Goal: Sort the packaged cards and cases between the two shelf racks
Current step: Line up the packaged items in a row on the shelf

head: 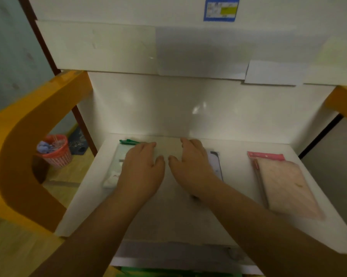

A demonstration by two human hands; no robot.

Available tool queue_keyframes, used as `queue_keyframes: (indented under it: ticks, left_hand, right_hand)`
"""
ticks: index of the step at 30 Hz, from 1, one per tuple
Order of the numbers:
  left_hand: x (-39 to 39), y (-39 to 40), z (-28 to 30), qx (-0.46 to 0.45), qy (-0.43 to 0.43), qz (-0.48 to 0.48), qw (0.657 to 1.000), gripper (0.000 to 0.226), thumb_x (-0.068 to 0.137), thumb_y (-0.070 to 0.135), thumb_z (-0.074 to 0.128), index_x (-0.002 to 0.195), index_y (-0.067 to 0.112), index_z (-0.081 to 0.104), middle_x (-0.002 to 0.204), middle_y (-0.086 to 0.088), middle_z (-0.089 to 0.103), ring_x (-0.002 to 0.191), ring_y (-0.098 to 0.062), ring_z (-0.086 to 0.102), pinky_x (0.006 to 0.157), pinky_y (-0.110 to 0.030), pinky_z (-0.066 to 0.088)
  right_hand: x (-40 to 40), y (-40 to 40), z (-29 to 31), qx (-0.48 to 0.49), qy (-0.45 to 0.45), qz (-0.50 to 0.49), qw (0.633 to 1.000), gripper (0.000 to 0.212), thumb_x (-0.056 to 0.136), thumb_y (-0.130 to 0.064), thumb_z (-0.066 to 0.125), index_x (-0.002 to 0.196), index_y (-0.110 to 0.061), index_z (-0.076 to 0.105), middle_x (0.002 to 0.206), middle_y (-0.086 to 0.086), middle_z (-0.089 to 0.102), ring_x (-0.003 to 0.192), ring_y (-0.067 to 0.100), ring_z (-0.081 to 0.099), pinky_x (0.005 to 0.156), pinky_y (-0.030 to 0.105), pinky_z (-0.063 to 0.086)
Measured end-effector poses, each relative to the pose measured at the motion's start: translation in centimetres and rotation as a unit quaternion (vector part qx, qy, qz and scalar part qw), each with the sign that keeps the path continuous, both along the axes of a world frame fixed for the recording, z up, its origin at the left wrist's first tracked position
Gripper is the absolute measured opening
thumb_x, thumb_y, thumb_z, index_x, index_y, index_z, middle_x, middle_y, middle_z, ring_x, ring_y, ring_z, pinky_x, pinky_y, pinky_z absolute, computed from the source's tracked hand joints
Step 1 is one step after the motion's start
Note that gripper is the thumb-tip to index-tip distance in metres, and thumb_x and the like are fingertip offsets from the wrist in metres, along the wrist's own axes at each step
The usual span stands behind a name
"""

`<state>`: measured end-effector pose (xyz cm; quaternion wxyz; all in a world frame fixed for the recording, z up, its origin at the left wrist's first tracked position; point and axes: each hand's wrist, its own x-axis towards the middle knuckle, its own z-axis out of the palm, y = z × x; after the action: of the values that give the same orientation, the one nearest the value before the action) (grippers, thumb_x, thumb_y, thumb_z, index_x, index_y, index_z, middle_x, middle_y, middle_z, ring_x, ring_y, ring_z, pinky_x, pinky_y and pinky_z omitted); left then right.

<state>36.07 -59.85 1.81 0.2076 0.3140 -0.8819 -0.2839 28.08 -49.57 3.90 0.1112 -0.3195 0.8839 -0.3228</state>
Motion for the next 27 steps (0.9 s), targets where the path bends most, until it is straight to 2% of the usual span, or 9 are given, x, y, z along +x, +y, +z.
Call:
queue_keyframes:
  ticks: [3, 6, 9, 11, 13, 17, 21, 24, 27]
  left_hand:
    - [-1.4, 2.5, 0.0, 0.057, -0.029, -0.037, 0.997, 0.049, 0.099, 0.027, 0.048, 0.146, 0.015, 0.04, 0.151, -0.006, 0.041, 0.138, -0.021, 0.035, 0.113, -0.031, 0.023]
    - [-2.8, 4.8, 0.1, 0.066, -0.073, -0.112, 0.989, 0.047, 0.101, 0.023, 0.045, 0.146, 0.012, 0.037, 0.152, 0.001, 0.033, 0.138, -0.019, 0.031, 0.109, -0.023, 0.018]
    - [-3.7, 6.1, -1.0, 0.104, -0.091, -0.169, 0.976, 0.034, 0.098, 0.019, 0.049, 0.131, 0.012, 0.055, 0.135, 0.001, 0.053, 0.12, -0.023, 0.051, 0.107, -0.034, 0.035]
    - [-4.0, 6.5, -1.8, 0.158, -0.078, -0.146, 0.973, 0.033, 0.092, 0.028, 0.053, 0.123, 0.017, 0.057, 0.115, -0.002, 0.066, 0.103, -0.021, 0.062, 0.093, -0.044, 0.051]
    - [-4.2, 6.8, -2.4, 0.195, -0.055, -0.137, 0.97, 0.037, 0.09, 0.03, 0.055, 0.125, 0.02, 0.052, 0.111, 0.001, 0.066, 0.1, -0.018, 0.063, 0.087, -0.042, 0.054]
    - [-4.9, 7.0, -2.3, 0.279, -0.035, -0.112, 0.953, 0.037, 0.091, 0.016, 0.062, 0.127, 0.02, 0.053, 0.113, 0.0, 0.065, 0.097, -0.013, 0.062, 0.075, -0.022, 0.051]
    - [-5.7, 6.5, -1.4, 0.453, 0.001, -0.016, 0.891, 0.044, 0.089, 0.015, 0.066, 0.13, 0.011, 0.051, 0.113, -0.013, 0.067, 0.079, -0.018, 0.069, 0.057, -0.027, 0.055]
    - [-6.2, 6.2, -1.0, 0.51, -0.001, 0.006, 0.86, 0.025, 0.088, 0.019, 0.068, 0.107, 0.005, 0.061, 0.093, -0.016, 0.073, 0.067, -0.022, 0.072, 0.051, -0.028, 0.056]
    - [-6.6, 6.5, -1.2, 0.52, -0.004, -0.011, 0.854, 0.028, 0.085, 0.018, 0.073, 0.105, 0.0, 0.064, 0.085, -0.017, 0.074, 0.068, -0.026, 0.073, 0.056, -0.032, 0.059]
  right_hand:
    - [-1.6, 1.8, 0.0, 0.008, 0.013, -0.021, 1.0, 0.052, 0.096, -0.026, 0.052, 0.145, -0.013, 0.039, 0.145, 0.005, 0.038, 0.135, 0.024, 0.036, 0.103, 0.024, 0.023]
    - [-3.3, 3.4, -0.5, 0.009, -0.024, -0.065, 0.998, 0.057, 0.094, -0.02, 0.053, 0.148, -0.01, 0.036, 0.148, 0.009, 0.036, 0.138, 0.027, 0.035, 0.108, 0.03, 0.032]
    - [-4.3, 5.4, -1.6, 0.027, -0.057, -0.131, 0.989, 0.063, 0.091, -0.026, 0.06, 0.147, -0.012, 0.036, 0.144, 0.011, 0.037, 0.134, 0.029, 0.038, 0.102, 0.034, 0.039]
    - [-4.6, 6.6, -2.4, 0.034, -0.094, -0.149, 0.984, 0.048, 0.09, -0.035, 0.06, 0.132, -0.015, 0.049, 0.13, 0.012, 0.049, 0.122, 0.029, 0.049, 0.096, 0.035, 0.044]
    - [-4.5, 7.4, -3.2, 0.018, -0.167, -0.142, 0.976, 0.036, 0.088, -0.039, 0.06, 0.117, -0.018, 0.056, 0.119, 0.008, 0.06, 0.106, 0.024, 0.061, 0.091, 0.037, 0.054]
    - [-4.0, 8.4, -3.9, -0.03, -0.211, -0.13, 0.968, 0.031, 0.092, -0.032, 0.061, 0.12, -0.02, 0.06, 0.109, 0.002, 0.068, 0.091, 0.011, 0.065, 0.067, 0.022, 0.053]
    - [-4.0, 9.0, -3.8, -0.071, -0.254, -0.135, 0.955, 0.032, 0.093, -0.027, 0.063, 0.124, -0.018, 0.058, 0.115, 0.003, 0.069, 0.088, 0.008, 0.064, 0.058, 0.014, 0.05]
    - [-4.2, 9.7, -3.9, -0.101, -0.288, -0.132, 0.943, 0.035, 0.093, -0.023, 0.065, 0.127, -0.017, 0.057, 0.118, 0.003, 0.069, 0.093, 0.01, 0.066, 0.063, 0.016, 0.053]
    - [-4.3, 10.5, -3.8, -0.118, -0.319, -0.124, 0.932, 0.038, 0.091, -0.023, 0.068, 0.127, -0.018, 0.057, 0.116, 0.002, 0.069, 0.097, 0.014, 0.068, 0.077, 0.027, 0.059]
